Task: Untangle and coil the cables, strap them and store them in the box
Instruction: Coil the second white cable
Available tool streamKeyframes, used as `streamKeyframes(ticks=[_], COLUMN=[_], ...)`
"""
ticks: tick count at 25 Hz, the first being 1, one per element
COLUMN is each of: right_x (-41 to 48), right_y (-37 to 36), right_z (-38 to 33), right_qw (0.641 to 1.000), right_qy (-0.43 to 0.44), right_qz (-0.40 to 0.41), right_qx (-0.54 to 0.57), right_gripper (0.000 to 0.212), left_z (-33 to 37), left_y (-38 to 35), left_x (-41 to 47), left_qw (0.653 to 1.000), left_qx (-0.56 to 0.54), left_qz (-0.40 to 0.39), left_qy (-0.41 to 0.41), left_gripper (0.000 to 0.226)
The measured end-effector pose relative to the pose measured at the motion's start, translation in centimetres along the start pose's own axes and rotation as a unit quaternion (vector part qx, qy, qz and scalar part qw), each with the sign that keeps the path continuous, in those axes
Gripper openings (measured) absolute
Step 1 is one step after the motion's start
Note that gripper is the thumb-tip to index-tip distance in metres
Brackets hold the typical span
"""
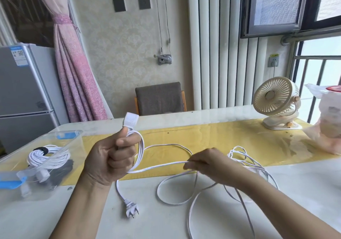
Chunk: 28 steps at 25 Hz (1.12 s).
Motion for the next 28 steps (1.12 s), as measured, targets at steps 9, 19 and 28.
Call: streamKeyframes(ticks=[9, 19, 28], right_x=[0.0, -0.4, -1.5], right_y=[4.8, 4.2, 0.2], right_z=[1.7, 0.0, -4.4], right_qw=[0.955, 0.948, 0.976], right_qy=[-0.119, -0.106, 0.091], right_qz=[0.243, 0.277, 0.093], right_qx=[0.124, 0.115, 0.176], right_gripper=[0.011, 0.015, 0.012], left_z=[-2.9, -5.0, -5.7], left_y=[-0.7, 0.4, 2.9], left_x=[1.0, 2.4, 4.3], left_qw=[0.901, 0.831, 0.835], left_qx=[0.324, 0.437, 0.296], left_qz=[0.028, 0.143, 0.452], left_qy=[0.286, 0.312, 0.101], left_gripper=[0.03, 0.055, 0.046])
Point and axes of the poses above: each hand's wrist, its own x-axis towards the middle knuckle, its own y-axis out of the back of the hand, z = x × y, the point moved 2 cm from there along x, towards the middle knuckle, and after that the axes turned 11 degrees about x, right-handed, at the moved point
